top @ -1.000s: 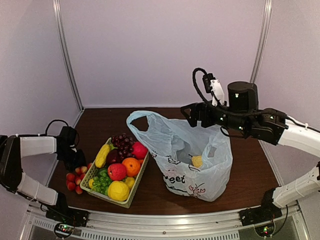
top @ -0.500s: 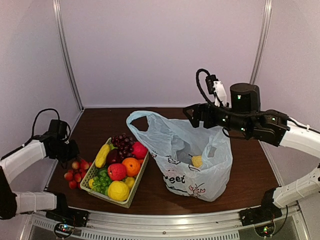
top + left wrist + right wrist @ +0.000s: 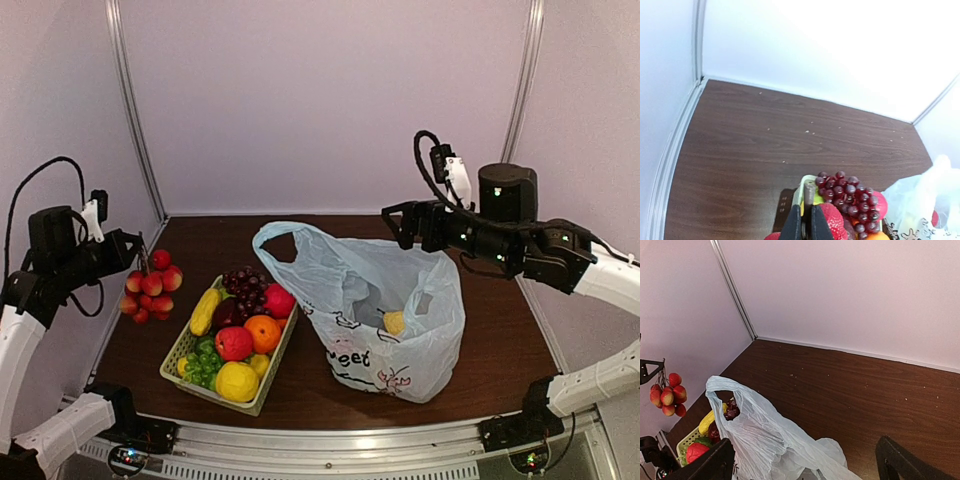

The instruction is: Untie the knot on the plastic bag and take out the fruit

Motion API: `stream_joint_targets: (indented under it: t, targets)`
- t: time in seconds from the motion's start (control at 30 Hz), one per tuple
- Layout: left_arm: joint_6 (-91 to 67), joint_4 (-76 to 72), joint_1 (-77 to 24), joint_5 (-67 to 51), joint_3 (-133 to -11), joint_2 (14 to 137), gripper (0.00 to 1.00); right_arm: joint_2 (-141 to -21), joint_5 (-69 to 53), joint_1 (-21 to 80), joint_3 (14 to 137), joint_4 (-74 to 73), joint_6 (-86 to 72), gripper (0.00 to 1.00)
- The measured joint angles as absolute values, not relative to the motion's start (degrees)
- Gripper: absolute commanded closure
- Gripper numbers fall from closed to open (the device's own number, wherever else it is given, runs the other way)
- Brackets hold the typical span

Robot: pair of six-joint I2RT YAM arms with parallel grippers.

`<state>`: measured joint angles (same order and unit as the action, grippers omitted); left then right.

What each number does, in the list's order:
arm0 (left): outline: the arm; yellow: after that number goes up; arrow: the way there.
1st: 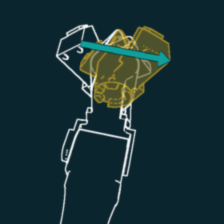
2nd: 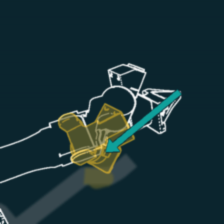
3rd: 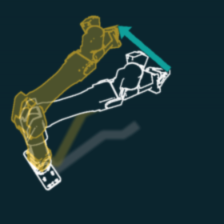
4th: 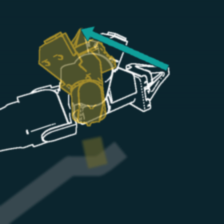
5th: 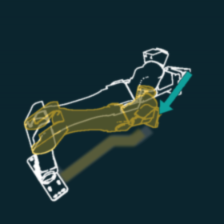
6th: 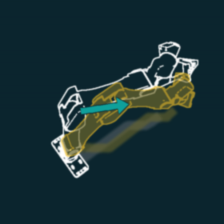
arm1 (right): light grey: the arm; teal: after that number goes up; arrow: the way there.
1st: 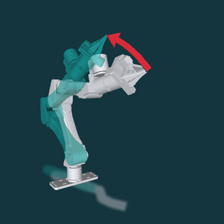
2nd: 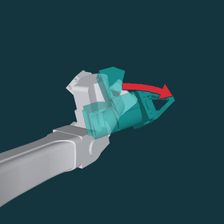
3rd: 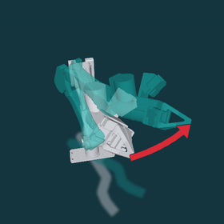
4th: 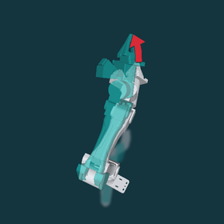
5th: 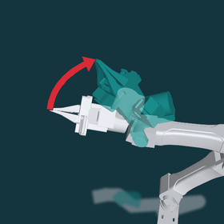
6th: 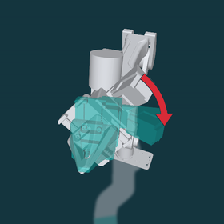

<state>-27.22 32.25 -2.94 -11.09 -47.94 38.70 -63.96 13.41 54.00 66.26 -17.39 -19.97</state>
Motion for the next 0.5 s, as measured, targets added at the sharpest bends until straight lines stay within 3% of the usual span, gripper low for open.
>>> stream_joint_targets:
  t: [0.5]
  targets:
    - [-25.0, 37.6, -2.9, -32.7, -53.7, 40.3, 1.0, -64.1, 14.0, 54.0, 66.3, -18.7, -21.5, 0.01]
